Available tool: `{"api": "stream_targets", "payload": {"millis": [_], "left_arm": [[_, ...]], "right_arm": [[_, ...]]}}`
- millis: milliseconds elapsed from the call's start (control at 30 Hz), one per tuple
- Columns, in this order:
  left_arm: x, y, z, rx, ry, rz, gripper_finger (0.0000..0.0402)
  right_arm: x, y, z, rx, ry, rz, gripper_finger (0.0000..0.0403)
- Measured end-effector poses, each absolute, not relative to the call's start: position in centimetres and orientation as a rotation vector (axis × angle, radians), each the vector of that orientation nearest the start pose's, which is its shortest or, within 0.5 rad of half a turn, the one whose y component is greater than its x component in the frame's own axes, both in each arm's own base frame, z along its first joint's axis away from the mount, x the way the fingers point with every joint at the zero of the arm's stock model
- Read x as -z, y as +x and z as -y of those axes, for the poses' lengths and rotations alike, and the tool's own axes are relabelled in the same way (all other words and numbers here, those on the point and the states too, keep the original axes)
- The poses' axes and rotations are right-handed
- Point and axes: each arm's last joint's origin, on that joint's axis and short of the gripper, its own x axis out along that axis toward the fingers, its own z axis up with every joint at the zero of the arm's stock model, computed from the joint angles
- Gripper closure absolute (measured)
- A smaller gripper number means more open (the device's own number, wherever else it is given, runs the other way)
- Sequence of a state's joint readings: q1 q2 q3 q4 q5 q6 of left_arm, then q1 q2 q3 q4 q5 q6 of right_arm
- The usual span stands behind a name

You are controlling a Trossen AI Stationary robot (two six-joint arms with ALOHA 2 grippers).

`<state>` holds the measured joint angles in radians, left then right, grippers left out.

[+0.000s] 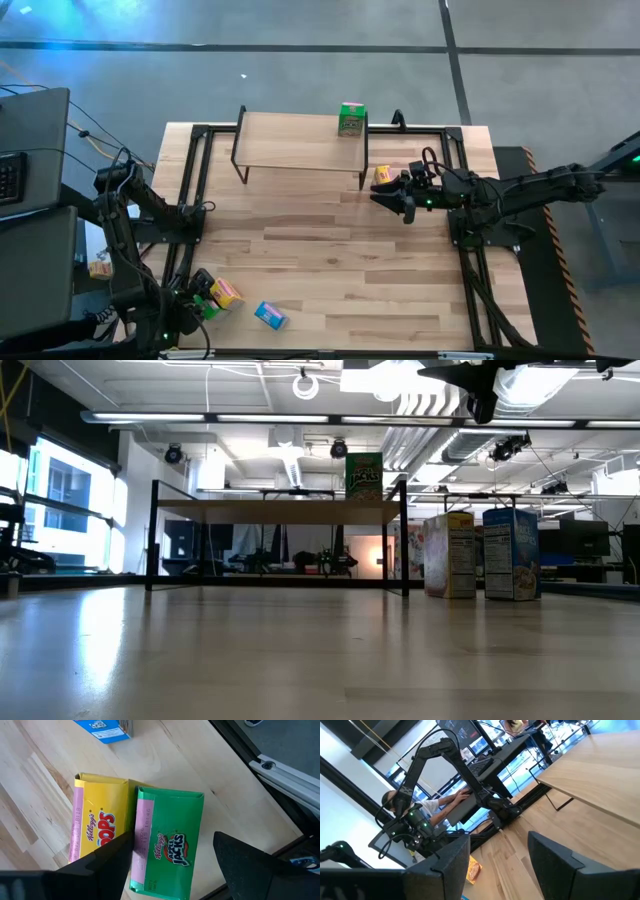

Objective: Stack cereal on shelf
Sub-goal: Put the green cereal box on the shelf aligned with the other green cereal box

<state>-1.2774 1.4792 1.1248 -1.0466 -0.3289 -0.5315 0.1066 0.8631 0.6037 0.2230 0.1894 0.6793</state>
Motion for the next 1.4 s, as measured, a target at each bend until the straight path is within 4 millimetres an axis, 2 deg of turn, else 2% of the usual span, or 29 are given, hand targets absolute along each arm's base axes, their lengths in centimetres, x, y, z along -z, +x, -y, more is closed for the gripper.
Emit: {"api": "stream_targets", "payload": {"millis": [267,833,1067,1233,1400], "left_arm": [[-24.4,8.5,24.8,0.487,0.598,-1.132,0.0135],[-24.4,8.5,25.2,0.491,0.514,-1.144,0.0135],[-24.4,9.1,25.2,0.481,0.462,-1.163,0.0135],[-22.6,9.2,24.8,0.488,0.456,-1.184,0.0135],[-22.1,9.2,24.7,0.476,0.47,-1.178,0.0135]], "right_arm": [[-29.6,19.6,-1.5,0.092,0.604,-0.009,0.0206],[-29.6,19.6,-1.4,0.14,0.609,0.006,0.0206],[-29.6,19.6,-1.4,0.142,0.647,0.009,0.0206],[-29.6,19.6,-1.4,0.142,0.656,0.01,0.0206],[-29.6,19.6,-1.4,0.142,0.674,0.011,0.0206]]}}
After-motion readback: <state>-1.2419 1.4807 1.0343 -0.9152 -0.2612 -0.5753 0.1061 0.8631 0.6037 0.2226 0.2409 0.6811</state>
